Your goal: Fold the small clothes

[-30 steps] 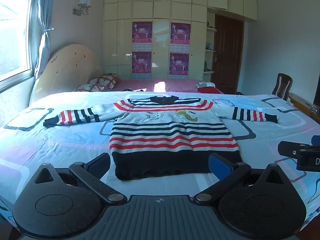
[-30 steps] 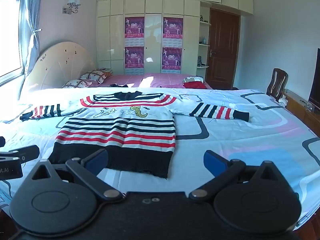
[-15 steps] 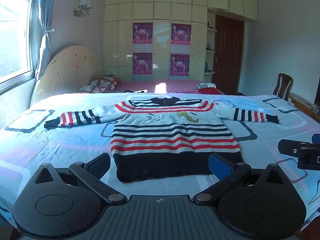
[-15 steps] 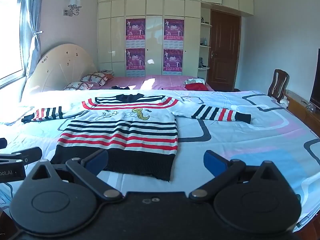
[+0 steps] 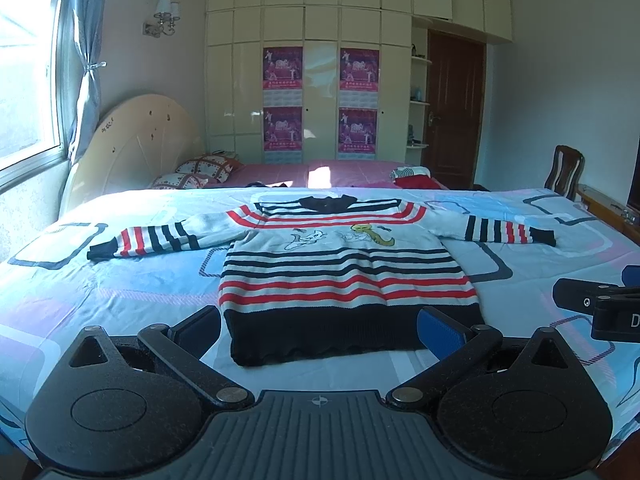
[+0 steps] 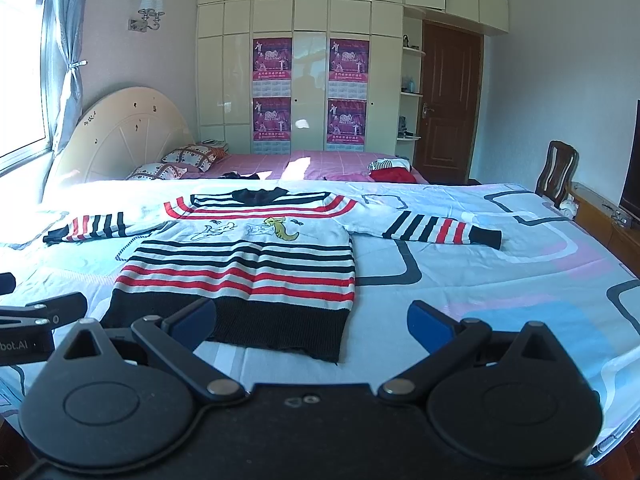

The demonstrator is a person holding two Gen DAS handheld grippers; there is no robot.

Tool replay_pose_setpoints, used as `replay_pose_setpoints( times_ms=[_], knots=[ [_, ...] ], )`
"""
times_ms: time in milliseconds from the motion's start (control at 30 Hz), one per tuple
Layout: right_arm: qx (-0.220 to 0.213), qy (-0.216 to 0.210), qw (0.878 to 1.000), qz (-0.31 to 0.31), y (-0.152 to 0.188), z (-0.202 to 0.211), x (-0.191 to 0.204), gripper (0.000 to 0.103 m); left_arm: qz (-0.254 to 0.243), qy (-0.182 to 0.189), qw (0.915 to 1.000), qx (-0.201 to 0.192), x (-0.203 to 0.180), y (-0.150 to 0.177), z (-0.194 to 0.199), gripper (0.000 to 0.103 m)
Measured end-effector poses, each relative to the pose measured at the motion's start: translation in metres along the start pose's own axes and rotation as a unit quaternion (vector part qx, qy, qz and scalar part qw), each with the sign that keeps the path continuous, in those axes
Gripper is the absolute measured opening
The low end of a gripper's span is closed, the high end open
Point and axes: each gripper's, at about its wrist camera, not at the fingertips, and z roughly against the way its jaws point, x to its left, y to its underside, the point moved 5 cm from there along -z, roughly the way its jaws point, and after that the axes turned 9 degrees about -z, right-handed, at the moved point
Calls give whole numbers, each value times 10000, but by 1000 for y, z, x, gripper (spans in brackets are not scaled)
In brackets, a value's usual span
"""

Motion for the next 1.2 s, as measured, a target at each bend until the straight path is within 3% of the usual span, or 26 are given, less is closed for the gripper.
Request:
replay_pose_setpoints(
  times_ms=[1200],
  knots=[
    [-20,-8,10000,1,-3,0,3,103,-17,-34,10000,-15,0,0,4,103]
  ],
)
